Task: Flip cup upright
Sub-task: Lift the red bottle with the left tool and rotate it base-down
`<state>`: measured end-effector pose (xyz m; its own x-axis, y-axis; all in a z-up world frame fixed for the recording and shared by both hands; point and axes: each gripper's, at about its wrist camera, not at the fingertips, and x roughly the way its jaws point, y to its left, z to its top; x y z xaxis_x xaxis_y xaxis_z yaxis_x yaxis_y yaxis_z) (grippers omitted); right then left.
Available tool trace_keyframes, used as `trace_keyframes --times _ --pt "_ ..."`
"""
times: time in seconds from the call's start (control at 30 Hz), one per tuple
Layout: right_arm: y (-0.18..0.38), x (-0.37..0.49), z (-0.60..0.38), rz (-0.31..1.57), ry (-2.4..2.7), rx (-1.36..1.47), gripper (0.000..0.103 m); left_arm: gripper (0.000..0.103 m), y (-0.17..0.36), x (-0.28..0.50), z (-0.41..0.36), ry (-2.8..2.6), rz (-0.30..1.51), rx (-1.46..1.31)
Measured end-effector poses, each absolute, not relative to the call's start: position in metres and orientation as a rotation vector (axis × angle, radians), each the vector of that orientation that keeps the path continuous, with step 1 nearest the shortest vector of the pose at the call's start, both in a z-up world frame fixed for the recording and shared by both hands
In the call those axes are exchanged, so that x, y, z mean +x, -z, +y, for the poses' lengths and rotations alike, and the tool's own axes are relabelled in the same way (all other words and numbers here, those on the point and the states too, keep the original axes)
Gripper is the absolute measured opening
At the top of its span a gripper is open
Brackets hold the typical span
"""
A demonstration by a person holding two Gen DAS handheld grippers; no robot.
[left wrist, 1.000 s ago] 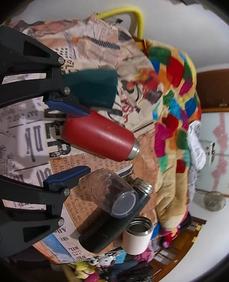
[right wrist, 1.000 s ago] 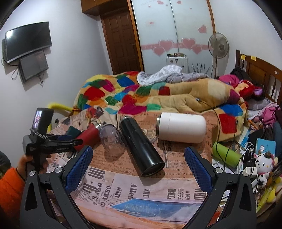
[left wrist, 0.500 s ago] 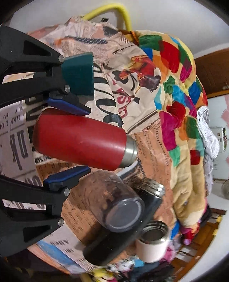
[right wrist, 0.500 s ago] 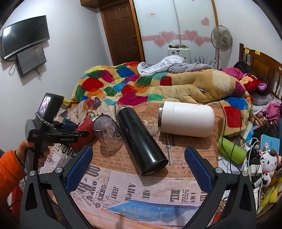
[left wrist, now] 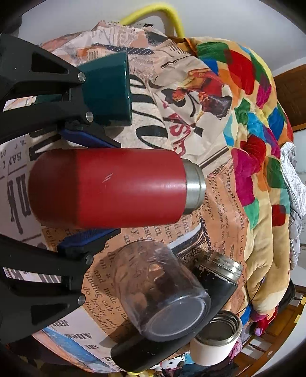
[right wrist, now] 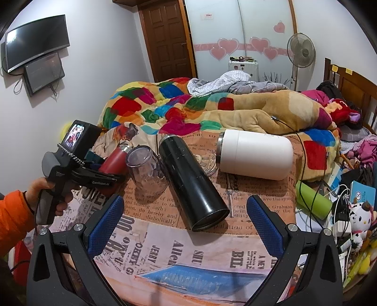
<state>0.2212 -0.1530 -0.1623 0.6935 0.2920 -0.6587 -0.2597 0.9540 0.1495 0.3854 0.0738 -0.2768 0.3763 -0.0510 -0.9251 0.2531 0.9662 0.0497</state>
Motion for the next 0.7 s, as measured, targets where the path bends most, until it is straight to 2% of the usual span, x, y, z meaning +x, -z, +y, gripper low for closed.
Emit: trace_keyframes --times 0.3,0.7 --pt "0.16 0.215 -0.154 0.743 -0.312 0.027 0.103 0.061 0.274 0.365 0.072 0.159 1.127 0.131" --pt "0.146 0.202 -0.154 0.715 -0.333 0.031 0.103 0.061 0.244 0.292 0.063 0.188 1.078 0.106"
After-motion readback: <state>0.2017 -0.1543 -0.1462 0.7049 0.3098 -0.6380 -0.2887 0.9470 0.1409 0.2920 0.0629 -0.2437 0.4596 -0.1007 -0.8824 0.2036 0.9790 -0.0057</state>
